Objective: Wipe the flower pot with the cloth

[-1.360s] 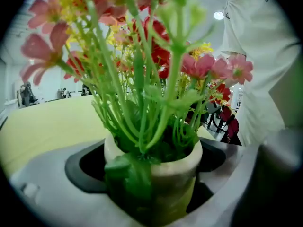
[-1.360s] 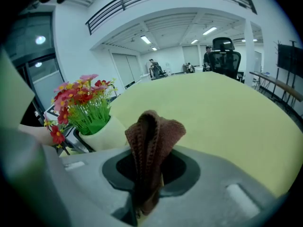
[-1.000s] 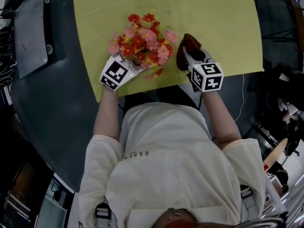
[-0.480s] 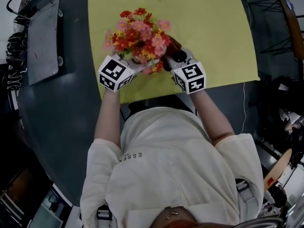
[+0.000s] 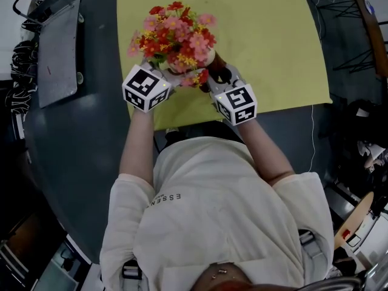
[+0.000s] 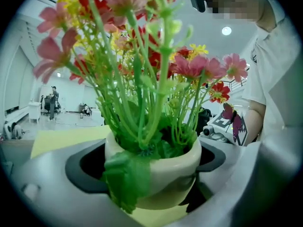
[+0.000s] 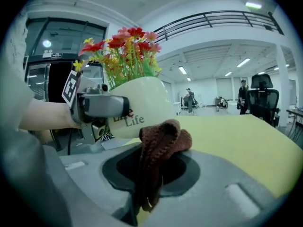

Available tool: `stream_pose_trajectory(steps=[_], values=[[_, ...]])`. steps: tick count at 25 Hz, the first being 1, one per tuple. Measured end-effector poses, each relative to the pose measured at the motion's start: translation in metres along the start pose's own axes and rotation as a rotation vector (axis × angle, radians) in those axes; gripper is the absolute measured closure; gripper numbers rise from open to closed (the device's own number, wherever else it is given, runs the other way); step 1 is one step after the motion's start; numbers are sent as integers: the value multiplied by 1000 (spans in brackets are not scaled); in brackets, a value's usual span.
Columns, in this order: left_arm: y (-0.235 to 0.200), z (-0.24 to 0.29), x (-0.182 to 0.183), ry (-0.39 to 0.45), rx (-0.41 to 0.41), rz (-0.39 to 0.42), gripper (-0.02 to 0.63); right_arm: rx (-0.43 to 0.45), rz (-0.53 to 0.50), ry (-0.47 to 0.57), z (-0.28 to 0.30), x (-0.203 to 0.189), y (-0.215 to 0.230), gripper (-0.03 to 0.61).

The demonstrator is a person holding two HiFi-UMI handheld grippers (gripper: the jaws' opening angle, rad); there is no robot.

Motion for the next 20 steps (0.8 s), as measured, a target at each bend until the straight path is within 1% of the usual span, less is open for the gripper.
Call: stream_pose_trajectory(steps=[4,9,14,15,17,20], values=[[4,0,11,43,11,-19,55,54,-17,35,3,8,-21,523],[8,-5,23,74,27,-30,54,80,-14,74,7,16,-44,523],[8,-13,31,88,23,-38,54,147,-64,71,14,17,-64,523],[8,-14,32,88,21,-41,54,148,-68,66,15,15,-64,523],[9,-17,35,86,15,-54,54,120,-63,57,14,14,-54,523],[8,-24,43,79,-3,-73,54,28,-60,65,15,24,-25,523]])
Point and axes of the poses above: the fingertips, and each gripper's own axes: z forward along the fingers, y to its right, x out of its top, the point moved 5 cm from there along -z, backward along the fingers, and after that the axes turned 5 degrees about -z, right-handed, at the moved point
